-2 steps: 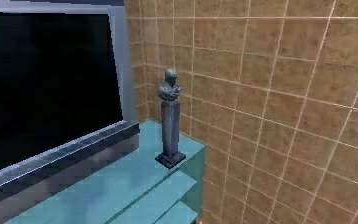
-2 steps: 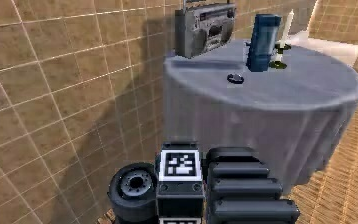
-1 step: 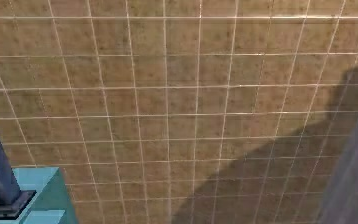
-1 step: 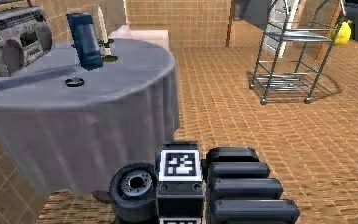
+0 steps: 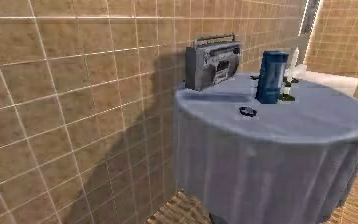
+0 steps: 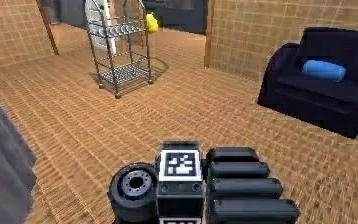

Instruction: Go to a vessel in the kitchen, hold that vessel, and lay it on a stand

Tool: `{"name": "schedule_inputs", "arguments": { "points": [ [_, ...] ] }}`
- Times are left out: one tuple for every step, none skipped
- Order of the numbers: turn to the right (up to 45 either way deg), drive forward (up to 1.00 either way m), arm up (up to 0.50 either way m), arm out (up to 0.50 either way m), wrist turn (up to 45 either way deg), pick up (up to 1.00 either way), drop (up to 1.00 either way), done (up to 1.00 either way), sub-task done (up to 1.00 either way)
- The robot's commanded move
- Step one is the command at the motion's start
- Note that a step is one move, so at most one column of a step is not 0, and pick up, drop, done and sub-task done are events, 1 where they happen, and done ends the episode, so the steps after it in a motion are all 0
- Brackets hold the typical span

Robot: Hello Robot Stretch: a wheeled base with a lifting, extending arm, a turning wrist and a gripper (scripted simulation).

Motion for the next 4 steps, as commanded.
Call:
{"name": "schedule_inputs", "arguments": {
  "points": [
    [45.0, 0.00, 0.00, 0.00, 0.0, 0.00, 0.00, 0.00, 0.00],
    [42.0, 0.00, 0.00, 0.00, 0.0, 0.00, 0.00, 0.00, 0.00],
    [45.0, 0.00, 0.00, 0.00, 0.0, 0.00, 0.00, 0.00, 0.00],
    [45.0, 0.00, 0.00, 0.00, 0.0, 0.00, 0.00, 0.00, 0.00]
  ]
}}
